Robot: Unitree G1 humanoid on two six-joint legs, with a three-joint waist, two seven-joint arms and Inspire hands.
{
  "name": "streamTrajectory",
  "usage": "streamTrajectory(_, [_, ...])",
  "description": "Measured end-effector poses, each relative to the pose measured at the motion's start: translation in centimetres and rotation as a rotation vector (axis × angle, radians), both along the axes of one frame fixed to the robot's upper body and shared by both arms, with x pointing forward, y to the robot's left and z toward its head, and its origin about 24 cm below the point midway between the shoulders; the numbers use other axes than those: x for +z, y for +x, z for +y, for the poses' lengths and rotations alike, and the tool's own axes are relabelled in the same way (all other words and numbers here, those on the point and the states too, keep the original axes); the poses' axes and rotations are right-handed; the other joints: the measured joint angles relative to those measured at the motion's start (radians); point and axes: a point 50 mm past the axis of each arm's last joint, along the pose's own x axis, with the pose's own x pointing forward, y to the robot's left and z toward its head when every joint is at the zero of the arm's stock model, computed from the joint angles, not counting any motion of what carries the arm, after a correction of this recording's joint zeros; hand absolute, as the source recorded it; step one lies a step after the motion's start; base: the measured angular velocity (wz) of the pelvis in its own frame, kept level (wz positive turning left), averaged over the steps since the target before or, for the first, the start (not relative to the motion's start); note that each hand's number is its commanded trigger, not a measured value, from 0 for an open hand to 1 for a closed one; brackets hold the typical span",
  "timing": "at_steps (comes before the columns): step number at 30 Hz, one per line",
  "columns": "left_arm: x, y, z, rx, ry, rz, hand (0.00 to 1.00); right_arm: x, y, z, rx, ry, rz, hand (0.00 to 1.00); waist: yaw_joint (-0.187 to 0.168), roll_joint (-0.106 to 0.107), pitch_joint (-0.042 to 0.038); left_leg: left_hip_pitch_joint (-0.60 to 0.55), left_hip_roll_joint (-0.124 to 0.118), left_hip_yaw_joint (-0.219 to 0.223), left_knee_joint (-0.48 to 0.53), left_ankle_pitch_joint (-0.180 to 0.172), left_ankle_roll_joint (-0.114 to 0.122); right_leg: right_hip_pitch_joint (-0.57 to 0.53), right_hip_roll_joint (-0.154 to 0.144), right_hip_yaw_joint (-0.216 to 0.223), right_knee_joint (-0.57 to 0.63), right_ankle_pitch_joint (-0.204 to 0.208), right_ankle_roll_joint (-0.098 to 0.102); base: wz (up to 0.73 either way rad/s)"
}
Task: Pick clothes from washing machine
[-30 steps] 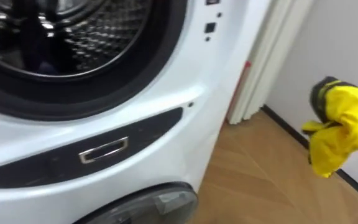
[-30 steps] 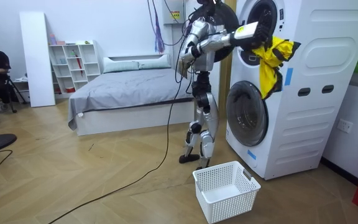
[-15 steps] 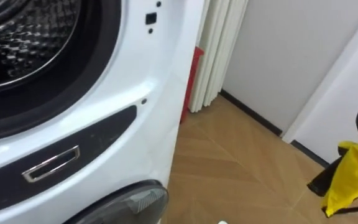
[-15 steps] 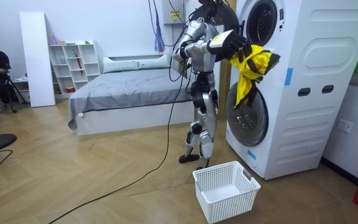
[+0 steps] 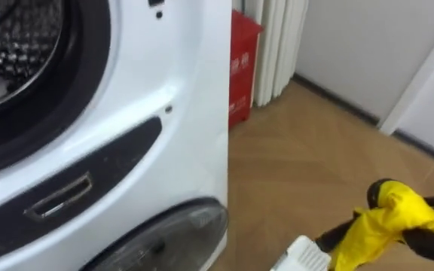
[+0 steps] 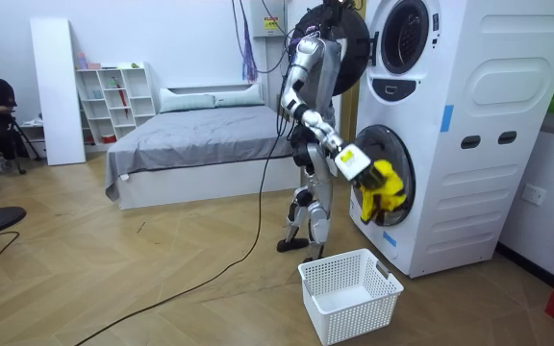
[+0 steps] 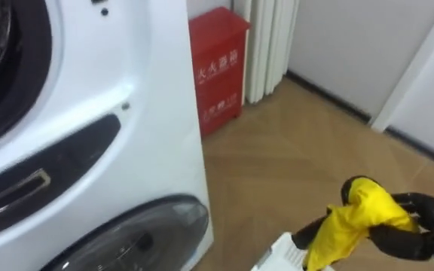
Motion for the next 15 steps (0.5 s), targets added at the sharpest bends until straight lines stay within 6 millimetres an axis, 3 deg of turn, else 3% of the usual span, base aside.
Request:
streamTrajectory(9, [-0.4, 0.4, -2.0, -0.098, -0.048, -0.033, 0.0, -3.1, 0.7, 1.0, -0.095, 0.084, -0.014, 1.0, 0.009, 0.062, -0.0027, -0.074, -0.023, -0.05, 0.006, 0.015, 0.018, -0.07, -0.031, -0.027, 0.035, -0.006, 0.008, 0.17])
streamTrajectory(11, [-0.5, 0.9, -2.4, -0.104, -0.06, -0.047, 0.0, -4.1, 0.4, 1.5, -0.109, 0.106, -0.001, 1.0, 0.009, 0.066, -0.0019, -0.078, -0.027, -0.052, 0.004, 0.017, 0.021, -0.081, -0.038, -0.041, 0.048, -0.009, 0.007, 0.07])
streamTrajectory(15, [-0.5, 3.7, -3.9, -0.131, -0.093, -0.097, 0.0, -5.9, -0.7, 2.4, -0.151, 0.124, 0.054, 1.0, 0.014, 0.076, -0.0025, -0.08, -0.045, -0.06, -0.02, 0.036, 0.031, -0.098, -0.055, -0.054, 0.053, -0.013, 0.012, 0.09])
